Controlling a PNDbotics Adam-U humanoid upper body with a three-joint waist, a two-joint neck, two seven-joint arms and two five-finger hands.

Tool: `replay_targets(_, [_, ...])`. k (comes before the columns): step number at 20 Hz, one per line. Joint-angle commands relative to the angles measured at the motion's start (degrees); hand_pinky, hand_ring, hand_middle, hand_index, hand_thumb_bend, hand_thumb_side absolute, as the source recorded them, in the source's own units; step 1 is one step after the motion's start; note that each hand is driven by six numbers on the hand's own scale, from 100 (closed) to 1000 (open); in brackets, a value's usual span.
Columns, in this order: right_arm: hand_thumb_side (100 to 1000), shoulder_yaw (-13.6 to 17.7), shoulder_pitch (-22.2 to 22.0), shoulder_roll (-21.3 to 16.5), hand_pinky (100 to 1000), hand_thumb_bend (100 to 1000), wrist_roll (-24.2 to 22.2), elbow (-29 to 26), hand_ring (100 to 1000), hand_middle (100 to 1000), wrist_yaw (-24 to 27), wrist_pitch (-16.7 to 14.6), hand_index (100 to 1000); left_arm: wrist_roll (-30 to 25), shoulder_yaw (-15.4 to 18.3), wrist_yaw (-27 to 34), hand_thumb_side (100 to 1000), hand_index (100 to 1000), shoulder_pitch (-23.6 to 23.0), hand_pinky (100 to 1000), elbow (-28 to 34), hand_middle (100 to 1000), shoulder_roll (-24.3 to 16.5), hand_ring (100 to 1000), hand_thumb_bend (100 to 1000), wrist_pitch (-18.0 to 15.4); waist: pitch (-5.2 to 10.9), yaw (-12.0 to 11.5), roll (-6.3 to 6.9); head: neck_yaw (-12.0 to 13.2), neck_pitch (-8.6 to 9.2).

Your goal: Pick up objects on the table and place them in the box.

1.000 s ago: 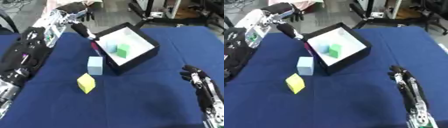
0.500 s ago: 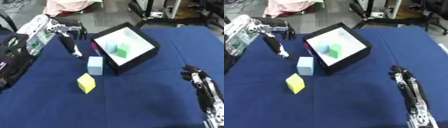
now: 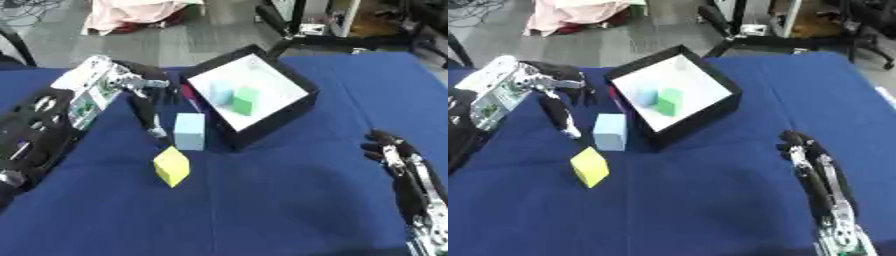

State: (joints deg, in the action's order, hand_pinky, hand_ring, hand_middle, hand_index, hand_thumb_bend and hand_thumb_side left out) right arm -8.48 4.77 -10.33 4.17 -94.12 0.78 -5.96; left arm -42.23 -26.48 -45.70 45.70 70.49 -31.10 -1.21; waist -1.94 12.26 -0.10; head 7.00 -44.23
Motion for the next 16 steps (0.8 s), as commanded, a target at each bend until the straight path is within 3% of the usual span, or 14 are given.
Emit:
replay_targets(1, [736, 0.22, 0.58, -0.65, 807, 100, 0.06, -0.7, 763, 748, -0.14, -0.04, 792, 4.66, 0.43, -2.44, 423, 830, 0.72, 754, -2.09, 682, 1.15, 654, 721, 0.67, 1.23, 0.09, -0.31, 0.02, 0.11])
replay_targets(10, [736, 0.14, 0.65, -0.45, 807, 100, 0.01, -0.71, 763, 748, -0.08, -0.02, 792, 11.13, 1.23, -5.01, 399, 768, 0.94, 719, -8.25, 604, 5.8, 592, 660, 0.07, 1.17, 0.29, -0.56, 0.19, 0.11])
replay_targets(16, [740, 0.15, 0.65, -0.38, 807, 100, 0.05, -0.68, 763, 748, -0.05, 0.04, 792, 13.75, 1.34, -4.42, 365, 552, 1.2, 610, -9.07, 362, 6.48, 386, 512, -1.05, 1.18, 0.37, -0.58, 0.29, 0.11])
